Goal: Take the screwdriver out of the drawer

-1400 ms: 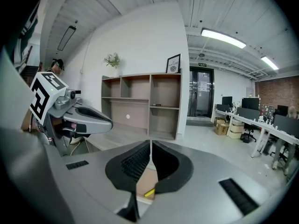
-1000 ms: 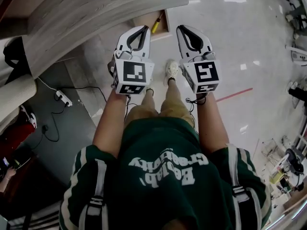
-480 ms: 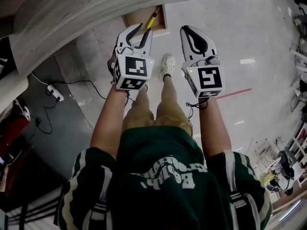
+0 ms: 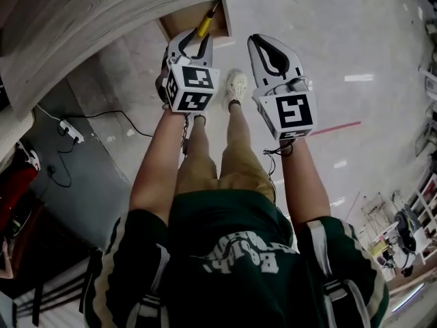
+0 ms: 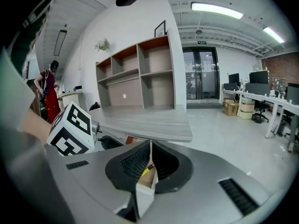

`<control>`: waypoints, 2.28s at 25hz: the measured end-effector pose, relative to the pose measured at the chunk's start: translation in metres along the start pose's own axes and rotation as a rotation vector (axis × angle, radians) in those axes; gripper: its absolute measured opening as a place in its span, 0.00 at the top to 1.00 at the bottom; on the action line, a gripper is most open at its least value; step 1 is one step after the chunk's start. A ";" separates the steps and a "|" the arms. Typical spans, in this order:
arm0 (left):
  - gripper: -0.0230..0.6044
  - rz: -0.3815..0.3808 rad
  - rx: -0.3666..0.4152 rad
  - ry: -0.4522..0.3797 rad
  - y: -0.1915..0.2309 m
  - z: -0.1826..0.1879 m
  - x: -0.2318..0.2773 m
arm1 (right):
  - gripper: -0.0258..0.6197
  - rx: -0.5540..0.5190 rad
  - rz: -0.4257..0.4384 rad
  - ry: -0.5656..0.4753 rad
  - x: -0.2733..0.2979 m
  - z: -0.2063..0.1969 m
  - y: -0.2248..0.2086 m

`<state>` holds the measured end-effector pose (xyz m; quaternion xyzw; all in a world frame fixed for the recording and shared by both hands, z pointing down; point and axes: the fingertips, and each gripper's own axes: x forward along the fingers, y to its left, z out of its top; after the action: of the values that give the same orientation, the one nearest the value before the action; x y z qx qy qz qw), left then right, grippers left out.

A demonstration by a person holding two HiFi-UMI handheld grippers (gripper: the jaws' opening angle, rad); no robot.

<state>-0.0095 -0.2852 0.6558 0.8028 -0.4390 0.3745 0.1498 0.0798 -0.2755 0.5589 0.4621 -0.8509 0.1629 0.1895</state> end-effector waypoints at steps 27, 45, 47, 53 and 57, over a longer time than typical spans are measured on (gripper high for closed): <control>0.77 0.100 -0.059 0.223 0.002 -0.080 0.139 | 0.90 0.063 0.050 0.004 0.046 -0.053 -0.057; 0.83 0.162 -0.050 0.207 0.000 -0.082 0.151 | 0.90 0.104 0.051 -0.015 0.042 -0.062 -0.072; 0.83 0.156 -0.051 0.202 -0.002 -0.081 0.149 | 0.90 0.110 0.048 -0.013 0.041 -0.064 -0.074; 0.83 0.154 -0.048 0.174 0.000 -0.074 0.140 | 0.90 0.116 0.057 -0.018 0.042 -0.062 -0.071; 0.83 0.156 -0.048 0.146 0.002 -0.065 0.129 | 0.90 0.143 0.072 -0.001 0.042 -0.060 -0.064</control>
<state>0.0012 -0.3263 0.7943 0.7330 -0.4971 0.4317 0.1709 0.1231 -0.3119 0.6383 0.4434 -0.8533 0.2297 0.1497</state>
